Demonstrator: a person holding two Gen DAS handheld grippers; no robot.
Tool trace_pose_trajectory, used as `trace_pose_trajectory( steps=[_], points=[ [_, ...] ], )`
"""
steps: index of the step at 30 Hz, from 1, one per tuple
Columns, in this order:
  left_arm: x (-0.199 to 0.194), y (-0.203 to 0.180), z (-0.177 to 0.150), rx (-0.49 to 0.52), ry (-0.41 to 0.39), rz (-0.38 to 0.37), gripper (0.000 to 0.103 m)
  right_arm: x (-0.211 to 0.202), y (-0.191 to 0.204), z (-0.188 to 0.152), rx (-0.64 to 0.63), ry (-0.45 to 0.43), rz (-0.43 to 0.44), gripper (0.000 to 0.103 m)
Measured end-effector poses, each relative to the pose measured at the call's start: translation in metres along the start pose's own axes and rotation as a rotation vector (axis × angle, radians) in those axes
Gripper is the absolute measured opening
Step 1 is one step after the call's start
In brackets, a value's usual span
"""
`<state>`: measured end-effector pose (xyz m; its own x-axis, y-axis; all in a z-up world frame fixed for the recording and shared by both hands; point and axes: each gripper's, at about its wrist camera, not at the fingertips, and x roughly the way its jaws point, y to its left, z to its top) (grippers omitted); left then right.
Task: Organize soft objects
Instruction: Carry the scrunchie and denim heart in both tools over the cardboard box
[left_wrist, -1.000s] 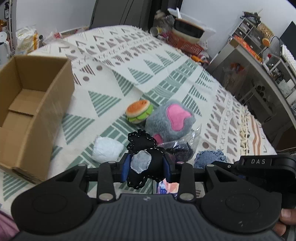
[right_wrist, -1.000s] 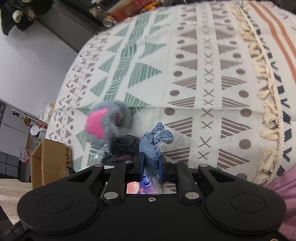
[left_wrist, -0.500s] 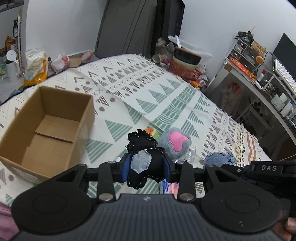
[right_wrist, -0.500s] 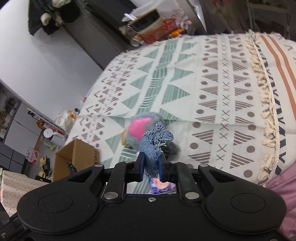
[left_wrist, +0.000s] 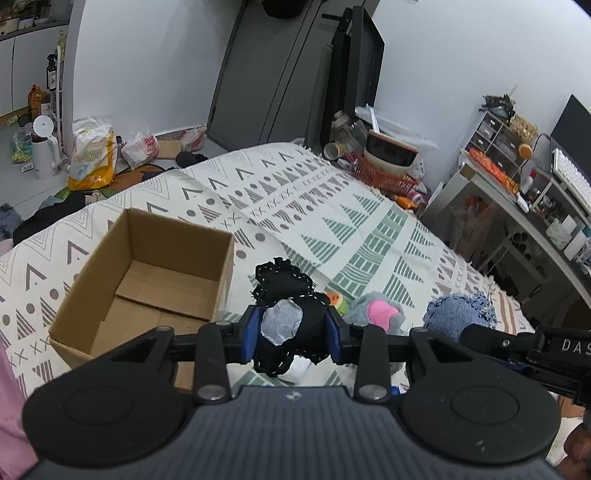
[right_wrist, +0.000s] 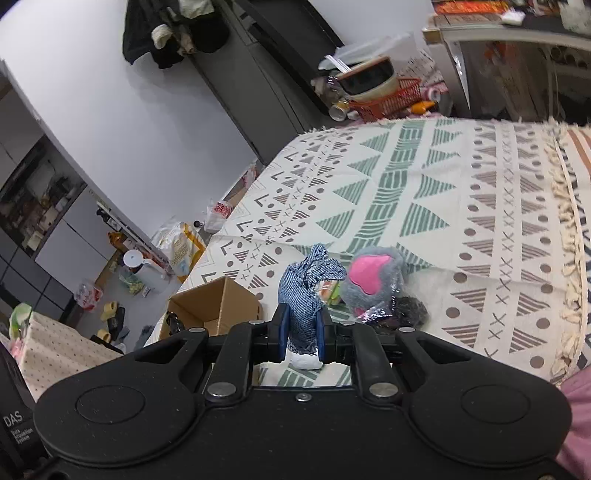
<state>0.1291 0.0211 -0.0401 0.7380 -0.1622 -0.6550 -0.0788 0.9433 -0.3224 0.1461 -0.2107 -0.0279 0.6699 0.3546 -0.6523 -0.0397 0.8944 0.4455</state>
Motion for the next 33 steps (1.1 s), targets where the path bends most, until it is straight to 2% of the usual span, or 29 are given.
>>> trace_pose_trajectory(
  steps=[13, 23, 27, 30, 33],
  points=[
    [-0.010, 0.027, 0.030, 0.030, -0.071, -0.016, 0.036, 0.006, 0.061, 0.018, -0.155, -0.019, 0.005, 0.015],
    [0.011, 0.072, 0.044, -0.036, -0.043, 0.005, 0.036, 0.045, 0.098, 0.018, -0.185, 0.042, 0.101, 0.015],
    [0.023, 0.086, 0.048, -0.033, -0.041, 0.060, 0.036, 0.067, 0.106, 0.018, -0.179, 0.069, 0.131, 0.015],
    [0.034, 0.100, 0.048, -0.053, -0.022, 0.075, 0.036, 0.084, 0.112, 0.017, -0.177, 0.093, 0.149, 0.015],
    [0.045, 0.109, 0.047, -0.046, -0.017, 0.127, 0.036, 0.101, 0.119, 0.016, -0.175, 0.116, 0.169, 0.015]
  ],
)
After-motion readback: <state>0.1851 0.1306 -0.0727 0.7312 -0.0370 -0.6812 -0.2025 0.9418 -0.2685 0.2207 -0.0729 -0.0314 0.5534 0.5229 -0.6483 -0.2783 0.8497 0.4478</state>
